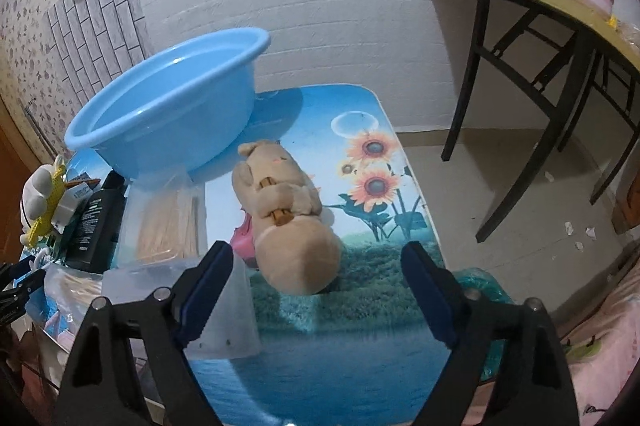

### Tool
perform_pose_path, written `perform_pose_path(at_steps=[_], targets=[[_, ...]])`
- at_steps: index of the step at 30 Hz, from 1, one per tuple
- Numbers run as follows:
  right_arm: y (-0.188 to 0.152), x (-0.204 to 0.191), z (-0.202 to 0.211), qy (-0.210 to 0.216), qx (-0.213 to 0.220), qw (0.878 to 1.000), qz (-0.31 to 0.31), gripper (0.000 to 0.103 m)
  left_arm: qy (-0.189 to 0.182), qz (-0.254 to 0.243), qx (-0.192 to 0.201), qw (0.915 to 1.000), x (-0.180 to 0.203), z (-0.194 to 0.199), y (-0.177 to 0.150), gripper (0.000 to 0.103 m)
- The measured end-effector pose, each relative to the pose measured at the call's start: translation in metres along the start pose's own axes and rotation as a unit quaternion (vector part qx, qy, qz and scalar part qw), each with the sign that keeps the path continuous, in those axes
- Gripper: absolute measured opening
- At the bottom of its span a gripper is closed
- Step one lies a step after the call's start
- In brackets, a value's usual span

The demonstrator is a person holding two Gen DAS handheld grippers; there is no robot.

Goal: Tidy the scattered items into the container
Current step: 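Grasp the tan teddy bear with the right tool while the left tool lifts the hook, then carry hook and bear over the blue basin and open both tools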

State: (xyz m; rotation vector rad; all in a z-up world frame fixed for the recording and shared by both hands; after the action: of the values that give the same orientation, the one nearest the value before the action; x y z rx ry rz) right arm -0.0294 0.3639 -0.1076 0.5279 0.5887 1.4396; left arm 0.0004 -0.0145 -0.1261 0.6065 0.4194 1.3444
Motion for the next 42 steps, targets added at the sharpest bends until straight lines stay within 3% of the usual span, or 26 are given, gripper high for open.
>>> perform_pose_path(at_steps=[2,6,7,11,23,26,30,36,38,42], targets=[[0.001,0.001,-0.006,0.012,-0.005,1.000,-0.002,0.083,0.002,-0.001,-0.002,1.0000,0.002,0.001,0.000,0.055],[0.000,0.003,-0.017,0.056,-0.033,0.998,-0.012,0.047,-0.001,0.011,0.017,0.9998,0.002,0.018,0.007,0.055],[-0.001,0.001,-0.017,0.064,-0.036,0.997,-0.010,0.044,-0.002,0.015,0.021,0.9997,0.001,0.024,0.010,0.055],[-0.002,-0.005,-0.009,0.055,-0.028,0.998,0.015,0.043,0.014,0.017,0.037,0.9991,0.002,0.046,0.023,0.055],[0.010,0.025,0.047,0.067,0.013,0.997,-0.031,0.042,0.017,-0.016,0.100,0.9947,0.028,0.114,0.090,0.055],[0.017,0.024,0.060,0.081,0.026,0.996,-0.030,0.042,0.016,-0.026,0.113,0.9932,0.042,0.115,0.108,0.055],[0.027,0.013,0.069,0.109,0.041,0.993,-0.039,0.042,-0.017,-0.034,0.121,0.9919,0.068,0.106,0.132,0.055],[0.047,-0.015,0.079,0.138,0.058,0.989,-0.009,0.042,-0.060,-0.058,0.100,0.9915,0.107,0.077,0.165,0.055],[0.057,-0.024,0.081,0.150,0.066,0.987,-0.001,0.042,-0.062,-0.062,0.109,0.9903,0.115,0.072,0.170,0.055],[0.072,-0.041,0.077,0.165,0.073,0.983,0.014,0.042,-0.064,-0.070,0.079,0.9923,0.126,0.049,0.183,0.056]])
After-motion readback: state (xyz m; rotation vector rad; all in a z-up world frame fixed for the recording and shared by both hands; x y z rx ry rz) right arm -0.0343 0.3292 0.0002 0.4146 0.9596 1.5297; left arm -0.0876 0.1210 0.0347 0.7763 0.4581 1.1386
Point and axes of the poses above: each gripper's, at about its wrist camera, not at the fingertips, and z roughly against the way its jaws point, x to its right, y to its top, the point moved 1 cm from there along -z, roughly the way its jaws point, and after that the axes turned 3 degrees about -y, right-handed, at the moved point
